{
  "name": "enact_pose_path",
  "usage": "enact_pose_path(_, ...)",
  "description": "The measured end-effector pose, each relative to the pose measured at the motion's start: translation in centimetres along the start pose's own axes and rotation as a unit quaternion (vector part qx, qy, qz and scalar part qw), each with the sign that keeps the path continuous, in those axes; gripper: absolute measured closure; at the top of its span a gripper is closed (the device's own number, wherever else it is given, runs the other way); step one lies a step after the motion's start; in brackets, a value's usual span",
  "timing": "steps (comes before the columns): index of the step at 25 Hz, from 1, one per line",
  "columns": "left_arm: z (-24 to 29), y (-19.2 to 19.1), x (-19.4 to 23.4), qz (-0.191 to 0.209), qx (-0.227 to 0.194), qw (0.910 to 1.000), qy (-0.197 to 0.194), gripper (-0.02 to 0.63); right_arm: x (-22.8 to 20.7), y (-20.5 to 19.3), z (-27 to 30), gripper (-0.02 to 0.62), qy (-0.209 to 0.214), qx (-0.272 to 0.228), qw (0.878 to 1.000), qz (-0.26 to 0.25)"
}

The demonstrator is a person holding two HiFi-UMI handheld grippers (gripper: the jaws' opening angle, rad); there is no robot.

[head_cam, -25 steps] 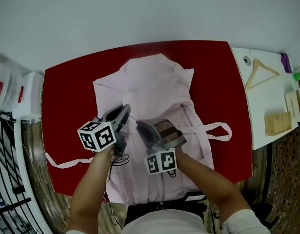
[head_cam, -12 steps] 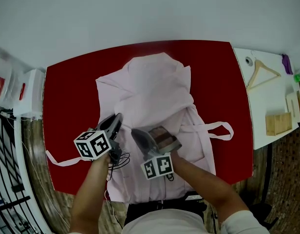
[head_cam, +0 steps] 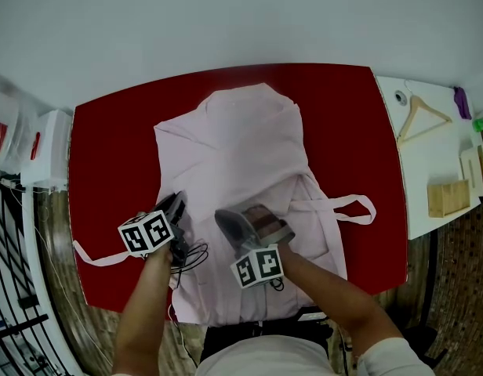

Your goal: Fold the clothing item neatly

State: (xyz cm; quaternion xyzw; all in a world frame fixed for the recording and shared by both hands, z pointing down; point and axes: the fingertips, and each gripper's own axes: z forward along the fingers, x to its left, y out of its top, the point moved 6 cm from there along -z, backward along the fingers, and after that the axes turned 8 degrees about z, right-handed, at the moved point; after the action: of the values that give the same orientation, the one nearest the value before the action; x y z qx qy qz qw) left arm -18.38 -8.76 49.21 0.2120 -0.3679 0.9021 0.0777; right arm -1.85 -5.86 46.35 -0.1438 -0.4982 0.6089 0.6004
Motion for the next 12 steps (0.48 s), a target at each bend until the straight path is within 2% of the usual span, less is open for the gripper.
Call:
enact_pose_path(4, -0.5, 0.0, 0.2, 0.008, -0.010, 0.9998, 0.013, 0.575, -3.2, -2.0, -1.4, 0.557, -0.038, 0.014, 0.999, 0.023)
enact_pose_path(8, -1.4, 0.9, -0.1, 0.030, -0.034, 0.9988, 0.021, 0.531, -8.2, -5.0, -3.0, 0.557, -0.095, 0.049, 0.993, 0.050)
enact_pose_path(12, -1.1, 1.9, -1.3, 0.092, -0.033, 0.9952, 0.006, 0.531, -13.2, -7.5, -3.9, 0.557, -0.141, 0.083, 0.985, 0.059)
